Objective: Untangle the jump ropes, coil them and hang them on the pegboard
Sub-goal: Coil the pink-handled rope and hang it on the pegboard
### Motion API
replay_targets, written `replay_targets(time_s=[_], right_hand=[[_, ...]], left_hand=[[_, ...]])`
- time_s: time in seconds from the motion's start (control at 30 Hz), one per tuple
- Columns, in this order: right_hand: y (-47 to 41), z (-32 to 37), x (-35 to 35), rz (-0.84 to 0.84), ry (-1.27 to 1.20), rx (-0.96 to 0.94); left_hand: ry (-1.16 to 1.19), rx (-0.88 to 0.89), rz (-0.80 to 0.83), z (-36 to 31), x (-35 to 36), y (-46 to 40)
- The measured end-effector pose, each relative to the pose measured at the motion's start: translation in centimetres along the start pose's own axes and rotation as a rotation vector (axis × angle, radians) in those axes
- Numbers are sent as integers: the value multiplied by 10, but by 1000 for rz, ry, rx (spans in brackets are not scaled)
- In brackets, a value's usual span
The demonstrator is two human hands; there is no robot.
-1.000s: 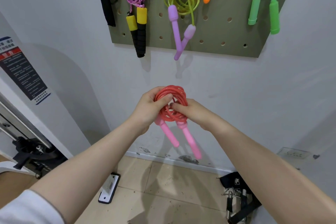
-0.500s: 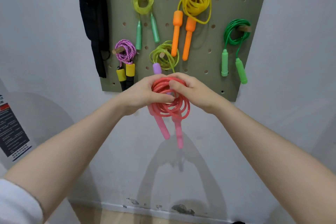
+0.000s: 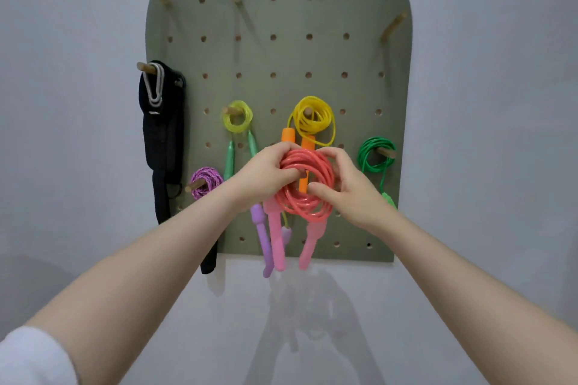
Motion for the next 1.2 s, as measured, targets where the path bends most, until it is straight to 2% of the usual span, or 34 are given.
replay_targets(time_s=[0.1,0.2,0.33,0.53,0.7,0.87,1.07,1.13,1.2], right_hand=[[-8,16,-35,-207,91,-110],[-18,29,-71,-312,69,-142],[-42,34,-117,-355,199,-121],[-78,42,-188,-410,489,-216],[-116,51,-239,-579,502,-343],[-172,47,-269,-559,631,-322],[-208,2,-290,-537,480,-224],[-220,-14,-285,-510,581,-175],[-231,-34,-274,-511,992,-80]], left_hand=[[2,116,43,-25,6,-17],[-36,225,65,-57,8,-36],[-135,303,24,-85,5,-70],[-197,481,-16,-121,16,-138],[-146,671,-196,-157,2,-195],[-180,639,-249,-160,-8,-255],[-131,607,-153,-142,6,-308],[-372,564,-247,-124,14,-325],[-743,433,-356,-104,20,-339]])
Point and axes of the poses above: each hand's wrist, its own y-axis away from the middle knuckle, its own x-axis out of the palm, z = x × y, the point moved 8 cm from there along -y, towards the middle knuckle, and after that the axes turned 2 degrees about z, right-handed, at the moved point
